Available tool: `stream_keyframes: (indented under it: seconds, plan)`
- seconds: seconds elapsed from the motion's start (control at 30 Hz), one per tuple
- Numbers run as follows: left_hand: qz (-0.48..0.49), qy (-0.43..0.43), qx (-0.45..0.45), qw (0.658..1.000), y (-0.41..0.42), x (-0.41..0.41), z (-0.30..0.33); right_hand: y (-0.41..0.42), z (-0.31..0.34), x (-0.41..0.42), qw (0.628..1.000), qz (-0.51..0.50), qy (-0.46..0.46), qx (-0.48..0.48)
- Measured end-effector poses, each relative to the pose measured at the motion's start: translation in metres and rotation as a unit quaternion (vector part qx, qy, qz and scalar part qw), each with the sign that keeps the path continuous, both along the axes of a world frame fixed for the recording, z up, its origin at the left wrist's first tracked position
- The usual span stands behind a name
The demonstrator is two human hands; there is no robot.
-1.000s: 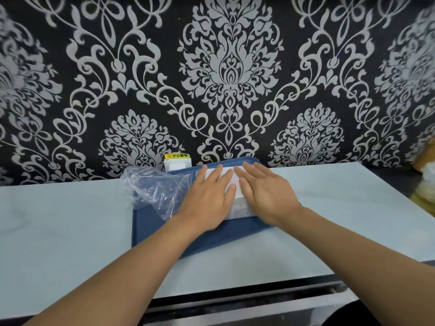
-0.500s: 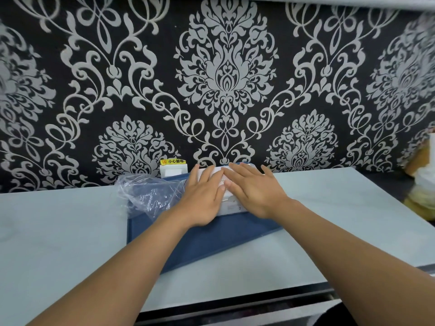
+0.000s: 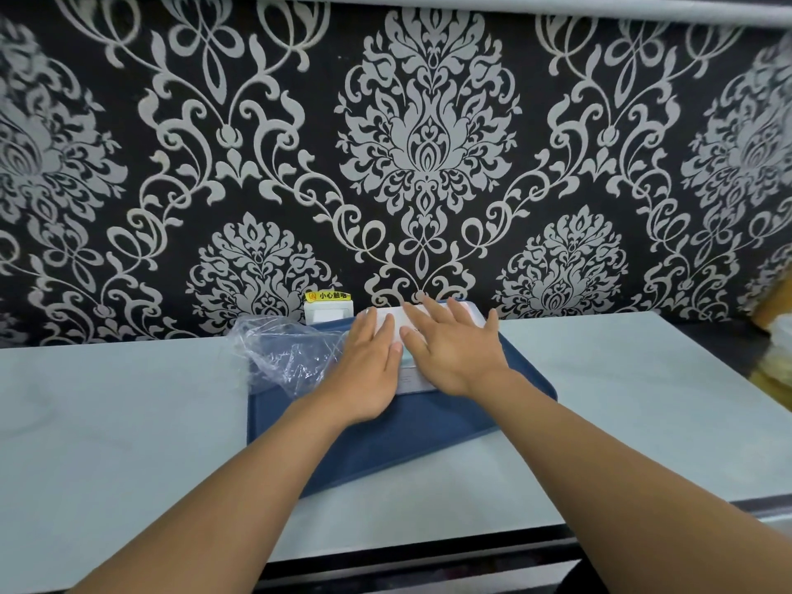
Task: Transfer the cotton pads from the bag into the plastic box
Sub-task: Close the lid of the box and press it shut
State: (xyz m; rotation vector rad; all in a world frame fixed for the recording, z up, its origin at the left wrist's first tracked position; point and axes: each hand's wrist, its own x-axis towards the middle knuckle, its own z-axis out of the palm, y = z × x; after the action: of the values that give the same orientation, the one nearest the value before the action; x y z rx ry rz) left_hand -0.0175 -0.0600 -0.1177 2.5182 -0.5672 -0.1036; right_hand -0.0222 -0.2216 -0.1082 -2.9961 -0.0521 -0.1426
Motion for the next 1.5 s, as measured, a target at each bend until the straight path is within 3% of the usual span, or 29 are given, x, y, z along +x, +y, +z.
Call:
stream_keyframes:
  seconds: [0.1, 0.23, 0.4, 0.47, 0.57, 0.63, 0.67, 0.73, 0.8, 0.9, 1.03, 1.23, 1.33, 1.4, 1.5]
  plan:
    - [0.004, 0.013, -0.011, 1.0, 0.0, 0.001, 0.002, -0.002, 0.003, 0.001, 1.0, 0.002, 0.009, 0.018]
    - [0.02, -0.002, -0.046, 0.999, -0.004, 0.002, 0.007, 0.001, 0.005, -0.003, 0.998, 0.015, -0.063, 0.017]
    - [-0.028, 0.035, -0.017, 0.999, 0.001, 0.005, 0.007, 0.004, 0.002, -0.002, 0.999, 0.038, 0.02, 0.02]
    - [-0.017, -0.029, -0.066, 0.997, 0.009, 0.002, 0.018, 0.006, 0.002, -0.003, 0.997, 0.057, -0.021, 0.046]
    - [0.059, -0.185, -0.161, 0.968, 0.031, 0.002, 0.046, 0.019, 0.01, -0.005, 0.967, 0.133, -0.12, 0.18]
    - [0.097, -0.237, -0.088, 0.963, 0.049, 0.007, 0.055, 0.035, 0.015, -0.007, 0.95, 0.183, -0.137, 0.212]
    - [0.121, -0.217, -0.009, 0.969, 0.06, 0.01, 0.053, 0.044, 0.015, -0.007, 0.949, 0.207, -0.13, 0.198]
    - [0.15, -0.094, 0.135, 0.975, 0.074, 0.015, 0.04, 0.063, 0.007, -0.006, 0.958, 0.231, -0.109, 0.131]
    - [0.138, 0.011, 0.201, 0.97, 0.087, 0.02, 0.02, 0.078, -0.004, -0.004, 0.969, 0.224, -0.089, 0.057]
    - [0.12, 0.01, 0.136, 0.983, 0.105, 0.026, 0.012, 0.093, -0.006, -0.002, 0.973, 0.203, -0.112, -0.004]
    - [0.115, -0.03, 0.087, 0.989, 0.122, 0.024, 0.013, 0.106, -0.001, 0.001, 0.973, 0.193, -0.121, 0.02]
    - [0.056, -0.048, 0.01, 0.997, 0.14, 0.019, 0.014, 0.12, 0.002, 0.012, 0.972, 0.165, -0.125, 0.114]
    - [0.044, -0.061, -0.024, 0.997, 0.154, 0.012, 0.026, 0.129, 0.006, 0.017, 0.953, 0.15, -0.144, 0.219]
    - [0.072, -0.044, -0.072, 0.994, 0.175, 0.008, 0.04, 0.138, 0.014, 0.015, 0.915, 0.15, -0.14, 0.347]
    - [0.155, -0.025, -0.163, 0.974, 0.226, -0.01, 0.062, 0.16, 0.036, 0.0, 0.807, 0.151, -0.031, 0.57]
